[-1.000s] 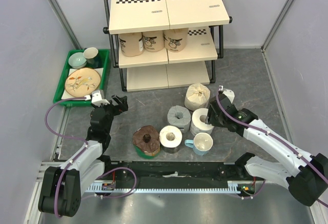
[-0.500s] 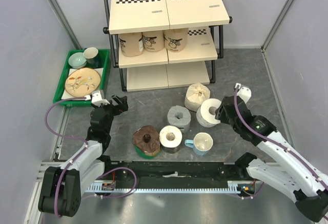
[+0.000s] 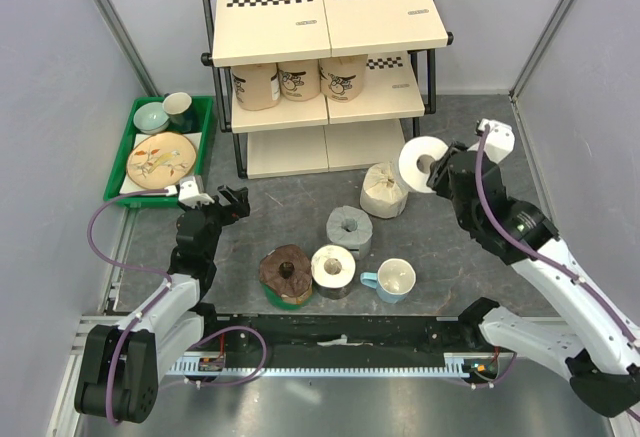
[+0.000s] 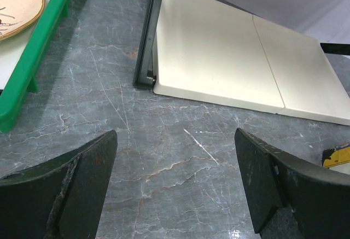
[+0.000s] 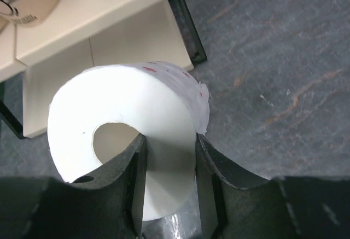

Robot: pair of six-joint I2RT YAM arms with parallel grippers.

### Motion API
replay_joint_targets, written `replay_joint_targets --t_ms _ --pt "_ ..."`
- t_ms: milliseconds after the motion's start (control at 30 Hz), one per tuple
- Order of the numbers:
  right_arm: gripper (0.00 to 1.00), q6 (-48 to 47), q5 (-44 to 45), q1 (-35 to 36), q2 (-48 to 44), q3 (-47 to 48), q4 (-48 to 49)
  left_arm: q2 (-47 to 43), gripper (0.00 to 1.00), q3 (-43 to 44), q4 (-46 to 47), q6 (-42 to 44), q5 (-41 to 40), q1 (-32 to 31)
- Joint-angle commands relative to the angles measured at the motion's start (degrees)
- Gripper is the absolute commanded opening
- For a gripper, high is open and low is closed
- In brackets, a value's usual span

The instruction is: Place and organize the paper towels onto the shelf

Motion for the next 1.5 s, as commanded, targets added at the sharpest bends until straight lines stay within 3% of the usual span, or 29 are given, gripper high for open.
replay_joint_targets --t_ms 0,200,367,500,733,1467 --pt "0.28 -5.48 4.38 0.22 3.66 6.69 11.35 -0.2 0.95 0.76 2.2 -1.19 -0.48 0.01" --pt "0.28 -11.38 4.9 -0.74 11.31 13.19 19.97 -0.37 0.95 0.59 2.2 -1.19 -0.57 0.01" --pt "0.27 -13.15 -0.62 -3.99 16.57 18.03 25.33 -0.46 0.95 0.59 2.12 -1.19 -0.57 0.01" --pt "0.27 -12.88 -5.72 -8.55 21.41 21.2 27.01 -0.46 0.95 0.59 2.2 -1.28 -0.57 0.01" --pt "0.28 -16.57 -9.33 -10.24 30.28 26.12 28.86 -0.37 0.95 0.59 2.12 -1.28 -0.66 0.01" --pt "0.28 -15.34 -14.43 -13.75 37.06 29.29 32.56 -0.37 0.95 0.67 2.2 -1.28 -0.74 0.01"
